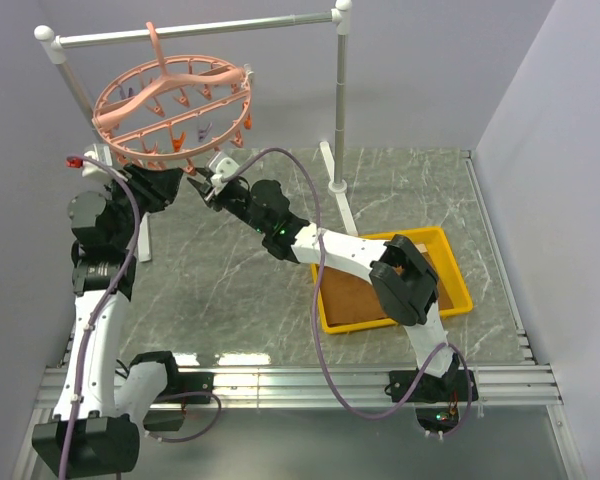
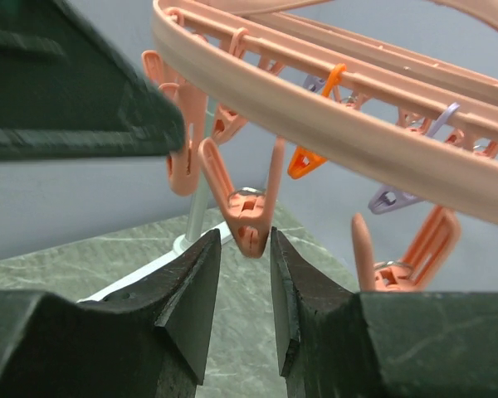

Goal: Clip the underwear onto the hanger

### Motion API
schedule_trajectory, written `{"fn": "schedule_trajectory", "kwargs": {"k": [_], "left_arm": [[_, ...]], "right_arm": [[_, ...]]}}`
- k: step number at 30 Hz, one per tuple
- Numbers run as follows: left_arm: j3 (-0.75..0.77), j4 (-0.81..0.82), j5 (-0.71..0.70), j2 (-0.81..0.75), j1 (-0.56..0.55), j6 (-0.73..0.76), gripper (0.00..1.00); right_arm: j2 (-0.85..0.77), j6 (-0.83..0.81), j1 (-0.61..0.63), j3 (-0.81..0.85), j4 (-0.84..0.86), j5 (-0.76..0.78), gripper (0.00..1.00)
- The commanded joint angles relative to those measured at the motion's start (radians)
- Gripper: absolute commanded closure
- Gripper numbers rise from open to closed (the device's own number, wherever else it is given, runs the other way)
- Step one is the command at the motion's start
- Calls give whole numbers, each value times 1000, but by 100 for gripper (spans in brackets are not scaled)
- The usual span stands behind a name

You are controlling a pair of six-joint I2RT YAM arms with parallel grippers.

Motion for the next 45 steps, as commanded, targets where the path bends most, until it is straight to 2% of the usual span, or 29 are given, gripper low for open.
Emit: {"fn": "schedule_trajectory", "kwargs": {"k": [1,20,23,25,27,28,31,39,45], "left_arm": [[34,43,-72,19,-21,-8,57],[77,61,-127,100,-40,0,64],[86,55,-127,108,-40,18,71],[81,67,-114,108,-40,32,79],[78,69,-103,109,-41,36,88],[80,67,-95,109,-41,41,90],[78,64,-92,108,-40,59,99],[84,47,-77,106,-40,119,100],[89,46,-57,111,-40,125,100]], "right_arm": [[-3,-15,10,63,33,38,62],[-34,-9,19,24,45,-11,62],[-44,-9,18,7,56,-35,62],[-51,-9,18,1,55,-45,62],[-57,-2,15,-5,50,-43,57],[-60,4,12,-2,33,-49,52],[-74,35,-7,-11,22,-72,46],[-61,139,-80,55,-83,-215,43],[-58,147,-97,59,-80,-261,44]]}}
